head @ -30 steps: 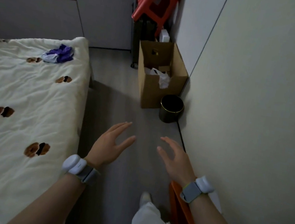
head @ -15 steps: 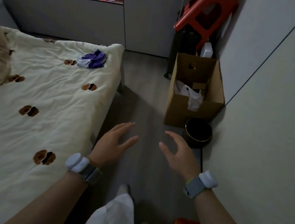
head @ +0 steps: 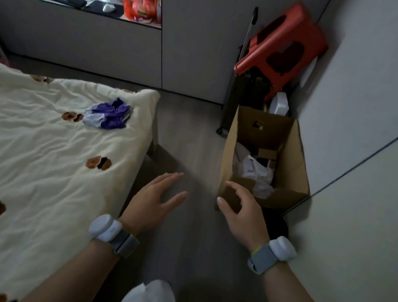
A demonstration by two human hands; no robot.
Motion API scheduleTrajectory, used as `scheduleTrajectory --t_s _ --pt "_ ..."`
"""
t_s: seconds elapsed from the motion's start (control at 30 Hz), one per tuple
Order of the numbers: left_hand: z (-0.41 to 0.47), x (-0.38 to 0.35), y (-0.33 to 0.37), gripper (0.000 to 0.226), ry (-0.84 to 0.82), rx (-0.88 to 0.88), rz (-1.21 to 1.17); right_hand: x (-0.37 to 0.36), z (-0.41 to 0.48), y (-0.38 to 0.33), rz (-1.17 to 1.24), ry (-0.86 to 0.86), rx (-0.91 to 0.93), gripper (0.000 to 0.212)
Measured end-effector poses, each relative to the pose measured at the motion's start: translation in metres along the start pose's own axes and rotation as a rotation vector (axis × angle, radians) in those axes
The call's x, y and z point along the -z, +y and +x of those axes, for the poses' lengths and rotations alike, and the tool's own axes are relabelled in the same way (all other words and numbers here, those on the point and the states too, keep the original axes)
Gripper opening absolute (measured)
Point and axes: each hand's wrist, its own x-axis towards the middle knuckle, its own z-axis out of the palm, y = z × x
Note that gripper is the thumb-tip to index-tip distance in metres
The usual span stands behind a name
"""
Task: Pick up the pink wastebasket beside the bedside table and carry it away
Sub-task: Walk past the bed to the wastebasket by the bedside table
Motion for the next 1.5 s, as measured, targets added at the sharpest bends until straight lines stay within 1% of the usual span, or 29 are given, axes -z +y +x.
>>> scheduleTrajectory --t_s 0.07,0.13,0.17,0.23,0.3,0.37,0.4,0.5,0.57,0.67,0.73,0.83,0.87,1.0,1.13,1.23,1.37,1.43,1.5 --pt "0.023 0.008 -0.004 0.058 0.013 -0.016 0.005 0.000 0.020 -0.003 -0.017 0.007 0.015 0.045" --pt "0.064 0.019 -0.013 0.058 0.001 0.009 -0.016 -0.003 0.058 -0.004 -0.022 0.006 -0.019 0.046" --pt "0.068 0.022 -0.013 0.058 0.003 0.007 -0.005 -0.004 0.061 -0.006 -0.032 0.001 -0.019 0.047" --pt "0.107 0.029 -0.020 0.056 -0.013 0.028 -0.006 -0.005 0.100 -0.005 -0.043 -0.009 -0.028 0.047" --pt "0.125 0.031 -0.024 0.056 -0.023 0.031 0.005 -0.005 0.120 -0.003 -0.060 -0.008 -0.018 0.047" --pt "0.172 0.029 -0.038 0.057 -0.035 0.074 -0.015 -0.009 0.173 0.009 -0.060 -0.047 -0.024 0.048" --pt "0.179 0.031 -0.037 0.058 -0.033 0.061 0.002 -0.009 0.180 0.008 -0.073 -0.039 -0.003 0.048" --pt "0.246 0.031 -0.041 0.060 -0.043 0.074 0.002 -0.009 0.248 0.019 -0.059 -0.041 -0.002 0.049" --pt "0.276 0.032 -0.035 0.062 -0.028 0.052 0.013 -0.009 0.278 0.021 -0.061 -0.057 0.013 0.049" --pt "0.352 0.040 -0.027 0.062 -0.009 0.060 0.045 0.001 0.354 0.018 -0.043 -0.081 0.010 0.049" --pt "0.381 0.045 -0.025 0.062 0.000 0.049 0.076 0.003 0.386 0.013 -0.037 -0.068 0.045 0.048" --pt "0.442 0.051 -0.020 0.061 0.029 0.066 0.081 0.010 0.460 0.007 -0.082 -0.082 0.074 0.048" --pt "0.448 0.053 -0.019 0.060 0.037 0.055 0.100 0.011 0.468 0.002 -0.102 -0.080 0.088 0.047" --pt "0.512 0.073 -0.038 0.060 0.062 0.103 0.093 0.003 0.546 -0.008 -0.066 -0.139 0.078 0.045" --pt "0.574 0.088 -0.065 0.060 0.060 0.119 0.089 -0.016 0.615 -0.008 -0.006 -0.120 0.068 0.043" --pt "0.613 0.098 -0.080 0.060 0.069 0.104 0.084 -0.027 0.657 -0.012 -0.005 -0.122 0.087 0.043" --pt "0.681 0.126 -0.099 0.061 0.089 0.064 0.069 -0.034 0.729 -0.036 -0.003 -0.117 0.099 0.044" --pt "0.723 0.142 -0.109 0.061 0.067 0.048 0.061 -0.037 0.770 -0.046 0.006 -0.065 0.100 0.043" --pt "0.751 0.153 -0.114 0.062 0.062 0.020 0.073 -0.038 0.792 -0.052 0.013 -0.039 0.117 0.043"
